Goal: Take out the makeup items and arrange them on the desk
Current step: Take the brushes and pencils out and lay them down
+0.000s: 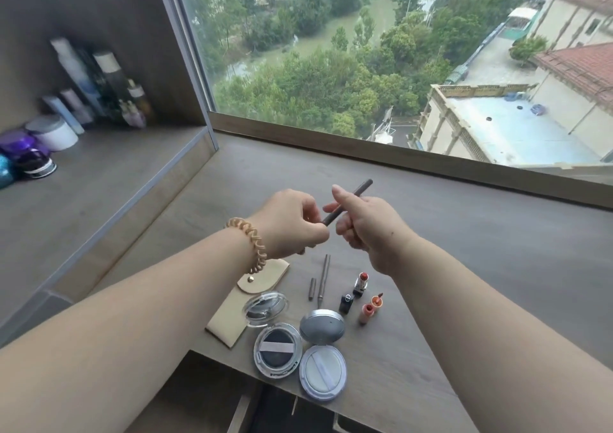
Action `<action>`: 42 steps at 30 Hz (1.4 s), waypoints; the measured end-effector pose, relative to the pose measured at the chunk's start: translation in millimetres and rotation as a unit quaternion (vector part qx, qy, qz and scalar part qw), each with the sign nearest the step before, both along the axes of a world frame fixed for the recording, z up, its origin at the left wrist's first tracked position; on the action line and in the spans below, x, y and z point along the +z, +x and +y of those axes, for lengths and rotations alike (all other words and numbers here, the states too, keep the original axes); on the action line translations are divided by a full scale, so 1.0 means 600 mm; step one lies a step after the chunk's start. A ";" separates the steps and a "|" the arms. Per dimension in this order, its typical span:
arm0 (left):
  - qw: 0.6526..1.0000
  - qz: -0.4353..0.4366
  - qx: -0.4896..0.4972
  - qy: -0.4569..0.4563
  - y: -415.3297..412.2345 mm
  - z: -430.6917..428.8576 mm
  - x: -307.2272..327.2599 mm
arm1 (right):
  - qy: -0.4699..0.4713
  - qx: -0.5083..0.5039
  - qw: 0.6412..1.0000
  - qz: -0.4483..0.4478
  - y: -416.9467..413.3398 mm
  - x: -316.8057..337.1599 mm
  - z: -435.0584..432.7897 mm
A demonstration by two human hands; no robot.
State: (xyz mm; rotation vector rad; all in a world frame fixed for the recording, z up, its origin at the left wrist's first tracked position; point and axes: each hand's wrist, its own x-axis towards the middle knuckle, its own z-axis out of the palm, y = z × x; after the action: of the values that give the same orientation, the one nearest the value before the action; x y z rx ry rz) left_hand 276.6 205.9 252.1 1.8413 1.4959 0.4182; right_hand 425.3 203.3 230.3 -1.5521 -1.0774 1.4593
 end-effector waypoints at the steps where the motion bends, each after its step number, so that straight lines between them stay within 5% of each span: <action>1: 1.000 -0.019 -0.002 0.005 0.001 -0.005 0.006 | 0.010 -0.017 0.999 0.035 -0.005 0.007 -0.001; 12: 0.994 -0.102 -0.014 0.036 -0.012 -0.043 0.015 | -0.026 -0.101 0.988 0.118 -0.033 0.037 -0.009; 20: 0.973 -0.208 0.050 -0.083 0.008 -0.025 0.028 | -0.069 -0.171 0.969 0.164 -0.053 0.040 0.034; 23: 0.934 -0.311 0.035 -0.174 0.007 -0.048 0.044 | -0.070 -0.249 0.949 0.179 -0.036 0.044 0.044; 25: 0.899 -0.382 0.003 -0.215 -0.018 -0.084 0.042 | -0.064 -0.317 0.931 0.168 0.013 0.045 0.055; 29: 0.912 -0.350 0.135 -0.167 -0.110 -0.095 -0.004 | -0.018 -0.367 0.929 0.054 0.130 0.033 0.066; 32: 0.924 -0.262 0.225 -0.162 -0.135 -0.064 -0.048 | 0.017 -0.296 0.954 -0.047 0.153 0.005 0.058; 34: 0.938 -0.197 0.221 -0.180 -0.126 -0.047 -0.065 | 0.069 -0.158 0.978 -0.120 0.111 -0.019 0.053; 37: 0.956 -0.120 0.204 -0.172 -0.108 -0.024 -0.085 | 0.139 0.045 0.963 -0.224 0.018 -0.046 0.037; 42: 0.968 -0.037 0.166 -0.186 -0.081 0.012 -0.127 | 0.048 0.144 0.962 -0.229 -0.031 -0.079 0.029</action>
State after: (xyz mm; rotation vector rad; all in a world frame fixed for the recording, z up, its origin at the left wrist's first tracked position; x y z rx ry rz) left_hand 227.9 213.1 175.9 1.2752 1.7042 0.3297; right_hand 407.0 220.7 182.7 -1.7643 -1.6782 1.2291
